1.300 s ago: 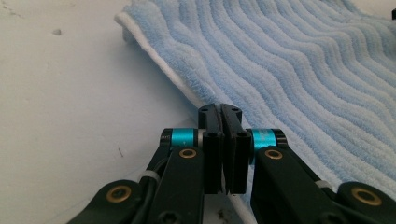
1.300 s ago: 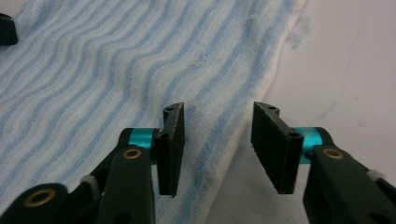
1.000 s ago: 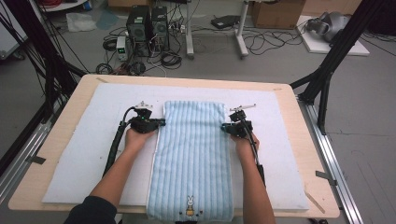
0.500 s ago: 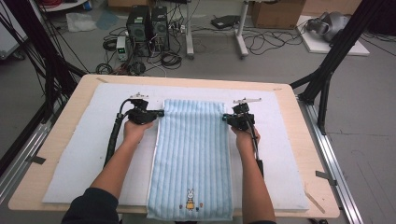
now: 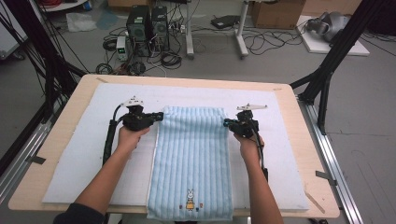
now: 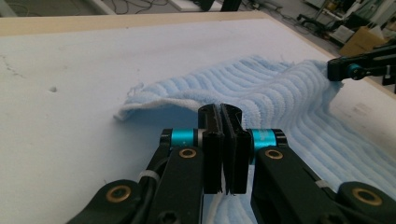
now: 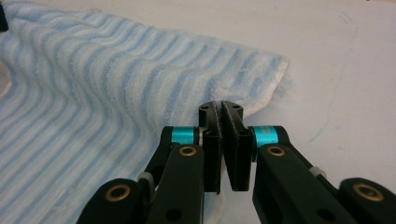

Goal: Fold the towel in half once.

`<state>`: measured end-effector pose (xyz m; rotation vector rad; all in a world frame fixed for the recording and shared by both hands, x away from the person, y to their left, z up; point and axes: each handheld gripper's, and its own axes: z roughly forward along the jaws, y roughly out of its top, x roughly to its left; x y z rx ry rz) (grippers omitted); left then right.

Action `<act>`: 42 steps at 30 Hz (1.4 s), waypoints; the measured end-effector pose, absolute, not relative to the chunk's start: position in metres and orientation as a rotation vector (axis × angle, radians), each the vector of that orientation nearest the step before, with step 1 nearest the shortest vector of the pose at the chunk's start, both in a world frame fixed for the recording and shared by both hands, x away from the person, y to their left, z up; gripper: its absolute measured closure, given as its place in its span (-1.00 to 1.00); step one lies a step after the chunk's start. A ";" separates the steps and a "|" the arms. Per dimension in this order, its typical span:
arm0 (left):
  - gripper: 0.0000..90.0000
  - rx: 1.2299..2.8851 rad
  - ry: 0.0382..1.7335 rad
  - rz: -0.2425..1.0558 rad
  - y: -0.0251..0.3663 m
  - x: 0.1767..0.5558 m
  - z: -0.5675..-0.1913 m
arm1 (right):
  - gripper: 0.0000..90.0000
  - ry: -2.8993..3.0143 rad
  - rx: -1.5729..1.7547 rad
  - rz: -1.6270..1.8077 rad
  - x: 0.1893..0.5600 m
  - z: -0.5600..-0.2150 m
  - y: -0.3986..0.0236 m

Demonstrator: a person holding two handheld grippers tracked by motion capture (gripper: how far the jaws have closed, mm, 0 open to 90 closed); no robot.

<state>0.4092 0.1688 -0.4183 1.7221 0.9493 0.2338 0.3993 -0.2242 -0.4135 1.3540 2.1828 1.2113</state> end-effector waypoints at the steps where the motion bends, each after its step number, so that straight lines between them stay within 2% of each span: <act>1: 0.93 1.715 0.942 0.223 0.170 0.406 -0.418 | 0.92 2.189 1.345 1.215 0.397 -0.413 -0.224; 16: 0.93 1.781 0.816 0.228 0.176 0.346 -0.420 | 0.91 2.239 1.207 1.256 0.334 -0.411 -0.226; 25: 0.86 1.826 0.827 0.191 0.180 0.323 -0.436 | 0.89 2.272 1.182 1.264 0.306 -0.421 -0.230; 26: 0.80 1.828 0.837 0.188 0.181 0.321 -0.438 | 0.86 2.273 1.184 1.266 0.304 -0.424 -0.231; 27: 0.63 1.830 0.866 0.203 0.182 0.321 -0.440 | 0.77 2.272 1.182 1.251 0.303 -0.425 -0.232; 28: 0.35 1.833 0.901 0.223 0.183 0.322 -0.442 | 0.59 2.263 1.193 1.255 0.304 -0.426 -0.233; 29: 0.14 1.826 0.932 0.237 0.185 0.324 -0.443 | 0.49 2.246 1.217 1.277 0.304 -0.425 -0.235; 30: 0.08 1.807 0.951 0.245 0.188 0.326 -0.444 | 0.45 2.224 1.224 1.291 0.304 -0.424 -0.237; 32: 0.02 1.789 0.968 0.281 0.192 0.330 -0.444 | 0.21 2.175 1.246 1.311 0.304 -0.422 -0.241; 35: 0.01 1.754 0.984 0.301 0.195 0.339 -0.440 | 0.05 2.126 1.277 1.325 0.305 -0.420 -0.245; 42: 0.13 1.712 1.055 0.249 0.189 0.380 -0.428 | 0.06 2.099 1.296 1.334 0.305 -0.418 -0.249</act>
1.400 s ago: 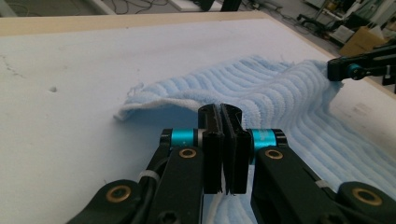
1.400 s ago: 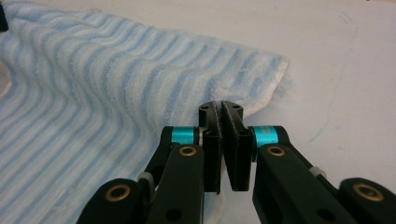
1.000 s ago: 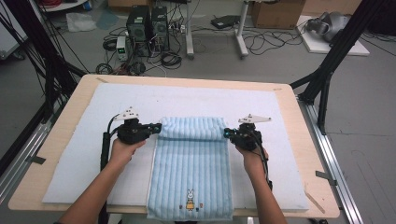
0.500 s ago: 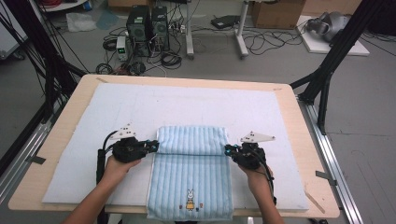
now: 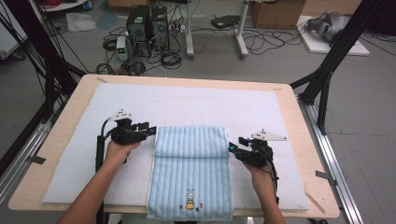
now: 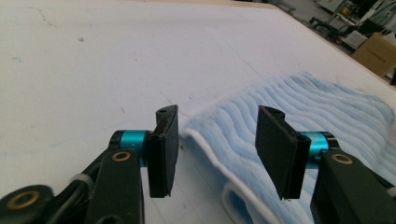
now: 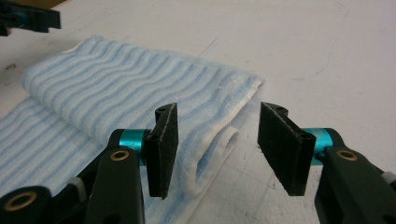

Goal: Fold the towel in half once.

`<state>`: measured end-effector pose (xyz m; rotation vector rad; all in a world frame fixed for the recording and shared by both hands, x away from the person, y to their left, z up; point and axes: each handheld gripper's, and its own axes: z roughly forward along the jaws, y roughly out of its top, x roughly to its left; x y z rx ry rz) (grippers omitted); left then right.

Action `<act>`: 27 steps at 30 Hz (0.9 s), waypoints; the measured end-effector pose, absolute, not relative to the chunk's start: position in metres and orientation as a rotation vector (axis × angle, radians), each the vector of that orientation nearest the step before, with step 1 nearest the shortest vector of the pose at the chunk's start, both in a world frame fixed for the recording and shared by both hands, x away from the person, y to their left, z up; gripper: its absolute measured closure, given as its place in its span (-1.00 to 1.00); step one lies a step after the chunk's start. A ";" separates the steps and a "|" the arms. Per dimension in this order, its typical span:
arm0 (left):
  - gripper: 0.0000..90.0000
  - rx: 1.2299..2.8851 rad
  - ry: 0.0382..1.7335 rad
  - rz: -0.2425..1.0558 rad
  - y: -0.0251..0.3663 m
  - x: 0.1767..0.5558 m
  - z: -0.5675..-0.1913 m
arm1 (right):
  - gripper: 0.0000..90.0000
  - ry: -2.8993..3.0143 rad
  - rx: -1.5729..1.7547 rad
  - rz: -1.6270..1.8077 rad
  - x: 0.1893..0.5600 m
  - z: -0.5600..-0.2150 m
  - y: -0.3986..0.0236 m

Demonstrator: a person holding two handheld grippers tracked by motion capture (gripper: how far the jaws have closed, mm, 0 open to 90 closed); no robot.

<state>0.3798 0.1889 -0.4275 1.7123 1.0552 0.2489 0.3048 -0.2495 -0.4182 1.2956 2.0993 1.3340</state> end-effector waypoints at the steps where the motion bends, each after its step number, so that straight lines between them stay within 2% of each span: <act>1: 0.15 1.726 1.059 0.240 0.186 0.386 -0.426 | 0.06 2.100 1.297 1.335 0.305 -0.418 -0.249; 9: 0.26 1.849 1.148 0.316 0.166 0.414 -0.442 | 0.06 2.109 1.271 1.357 0.305 -0.417 -0.248; 13: 0.23 1.981 1.106 0.369 0.156 0.411 -0.448 | 0.06 2.117 1.251 1.359 0.305 -0.416 -0.248; 18: 0.25 2.058 1.026 0.469 0.147 0.402 -0.448 | 0.06 2.123 1.256 1.355 0.305 -0.417 -0.247; 23: 0.82 2.051 0.964 0.458 0.145 0.398 -0.450 | 0.06 2.133 1.255 1.330 0.307 -0.418 -0.245; 27: 0.89 2.026 0.980 0.437 0.148 0.399 -0.450 | 0.07 2.139 1.262 1.323 0.310 -0.419 -0.243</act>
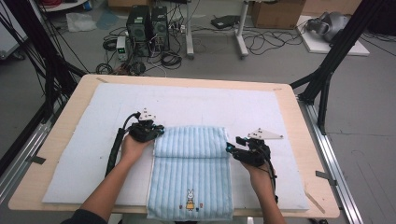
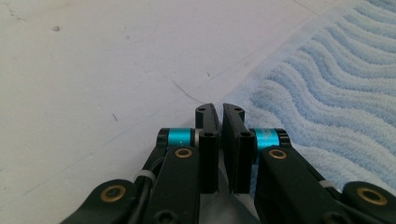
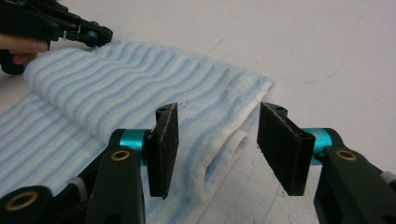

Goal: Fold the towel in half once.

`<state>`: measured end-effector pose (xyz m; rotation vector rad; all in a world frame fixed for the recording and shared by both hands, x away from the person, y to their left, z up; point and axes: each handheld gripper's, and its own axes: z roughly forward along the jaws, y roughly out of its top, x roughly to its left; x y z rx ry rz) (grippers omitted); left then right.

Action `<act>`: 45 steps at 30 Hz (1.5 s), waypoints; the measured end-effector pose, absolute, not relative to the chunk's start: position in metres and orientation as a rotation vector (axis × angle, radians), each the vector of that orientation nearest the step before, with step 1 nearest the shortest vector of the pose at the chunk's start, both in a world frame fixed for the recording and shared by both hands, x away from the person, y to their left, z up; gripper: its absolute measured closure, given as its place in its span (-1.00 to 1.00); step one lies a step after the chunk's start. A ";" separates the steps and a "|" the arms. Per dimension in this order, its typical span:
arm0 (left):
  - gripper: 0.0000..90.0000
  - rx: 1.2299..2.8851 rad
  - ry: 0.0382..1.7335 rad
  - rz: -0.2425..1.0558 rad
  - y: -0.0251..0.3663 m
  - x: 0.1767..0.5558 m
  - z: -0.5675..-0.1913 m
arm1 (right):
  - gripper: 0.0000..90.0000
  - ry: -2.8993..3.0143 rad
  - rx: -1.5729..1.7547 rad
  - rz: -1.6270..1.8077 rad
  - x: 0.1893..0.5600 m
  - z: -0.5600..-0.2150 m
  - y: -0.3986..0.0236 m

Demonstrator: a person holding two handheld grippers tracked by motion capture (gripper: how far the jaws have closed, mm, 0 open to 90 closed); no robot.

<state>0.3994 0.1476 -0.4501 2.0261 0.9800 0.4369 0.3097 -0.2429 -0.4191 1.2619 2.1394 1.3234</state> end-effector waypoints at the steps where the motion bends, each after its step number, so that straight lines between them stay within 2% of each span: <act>1: 0.89 2.014 0.983 0.435 0.148 0.400 -0.450 | 0.07 2.138 1.255 1.319 0.311 -0.420 -0.242; 6: 0.89 1.921 0.996 0.424 0.153 0.400 -0.444 | 0.10 2.116 1.277 1.280 0.326 -0.418 -0.243; 17: 0.89 1.869 1.022 0.399 0.156 0.402 -0.443 | 0.15 2.196 1.375 1.063 0.395 -0.428 -0.223; 22: 0.89 1.851 1.039 0.390 0.159 0.403 -0.444 | 0.27 2.256 1.393 0.975 0.412 -0.436 -0.209; 24: 0.89 1.834 1.038 0.385 0.161 0.404 -0.442 | 0.46 2.269 1.377 0.935 0.414 -0.440 -0.206; 26: 0.89 1.816 1.037 0.382 0.162 0.404 -0.441 | 0.79 2.288 1.357 0.930 0.414 -0.438 -0.205; 27: 0.89 1.811 1.033 0.377 0.163 0.404 -0.440 | 0.85 2.294 1.336 0.927 0.414 -0.438 -0.205; 37: 0.89 1.727 0.988 0.339 0.175 0.397 -0.419 | 0.89 2.208 1.276 1.098 0.397 -0.411 -0.215; 39: 0.89 1.727 0.965 0.319 0.178 0.394 -0.416 | 0.98 2.201 1.247 1.135 0.389 -0.403 -0.217; 44: 0.89 1.725 0.901 0.291 0.181 0.386 -0.407 | 0.98 2.202 1.191 1.166 0.373 -0.393 -0.221; 45: 0.89 1.727 0.899 0.300 0.180 0.386 -0.406 | 0.87 2.208 1.203 1.170 0.374 -0.394 -0.222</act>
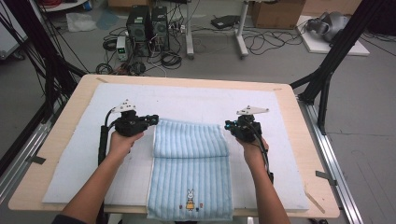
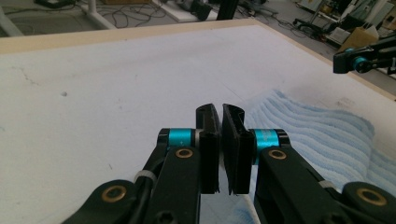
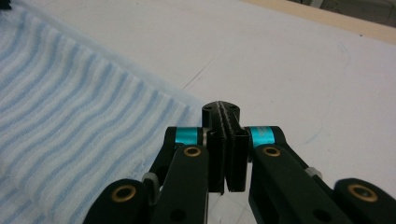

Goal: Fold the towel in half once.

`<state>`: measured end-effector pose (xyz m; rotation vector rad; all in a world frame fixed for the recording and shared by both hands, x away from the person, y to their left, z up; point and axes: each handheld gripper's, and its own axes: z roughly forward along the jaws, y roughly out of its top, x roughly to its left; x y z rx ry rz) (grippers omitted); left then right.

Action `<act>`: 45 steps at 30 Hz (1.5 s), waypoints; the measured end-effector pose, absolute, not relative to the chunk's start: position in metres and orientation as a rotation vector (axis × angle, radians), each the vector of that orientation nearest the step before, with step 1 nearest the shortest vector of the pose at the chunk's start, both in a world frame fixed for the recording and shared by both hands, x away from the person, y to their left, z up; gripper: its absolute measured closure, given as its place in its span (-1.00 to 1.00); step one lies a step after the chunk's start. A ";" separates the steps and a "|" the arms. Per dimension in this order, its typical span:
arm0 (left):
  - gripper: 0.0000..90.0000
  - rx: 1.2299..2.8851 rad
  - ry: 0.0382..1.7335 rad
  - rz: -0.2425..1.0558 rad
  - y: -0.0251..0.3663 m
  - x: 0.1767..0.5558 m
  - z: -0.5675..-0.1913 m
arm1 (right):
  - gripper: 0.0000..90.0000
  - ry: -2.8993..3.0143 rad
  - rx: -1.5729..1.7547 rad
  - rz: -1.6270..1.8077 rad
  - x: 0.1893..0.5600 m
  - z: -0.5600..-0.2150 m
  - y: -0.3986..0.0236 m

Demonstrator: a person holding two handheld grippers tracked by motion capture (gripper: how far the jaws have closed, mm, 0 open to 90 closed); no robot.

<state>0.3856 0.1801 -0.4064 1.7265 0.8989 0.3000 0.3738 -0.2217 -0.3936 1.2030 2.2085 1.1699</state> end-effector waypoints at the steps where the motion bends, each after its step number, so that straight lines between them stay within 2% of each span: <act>1: 0.89 1.730 0.906 0.301 0.179 0.386 -0.407 | 0.80 2.208 1.216 1.164 0.375 -0.395 -0.222; 4: 0.89 1.748 0.916 0.292 0.177 0.388 -0.410 | 0.56 2.185 1.264 1.125 0.384 -0.403 -0.217; 10: 0.89 1.745 0.919 0.292 0.174 0.389 -0.411 | 0.28 2.244 1.379 0.994 0.415 -0.431 -0.196; 12: 0.89 1.749 0.921 0.292 0.176 0.389 -0.412 | 0.36 2.249 1.383 0.978 0.420 -0.436 -0.189; 15: 0.89 1.751 0.927 0.292 0.178 0.389 -0.411 | 0.84 2.296 1.300 0.915 0.421 -0.439 -0.181; 25: 0.88 1.727 0.904 0.248 0.186 0.379 -0.406 | 0.86 2.220 1.207 1.108 0.391 -0.409 -0.198; 37: 0.88 1.713 0.840 0.224 0.193 0.347 -0.398 | 0.86 2.163 1.108 1.311 0.324 -0.386 -0.225; 45: 0.88 1.727 0.794 0.151 0.195 0.319 -0.406 | 0.86 2.186 1.070 1.371 0.283 -0.382 -0.235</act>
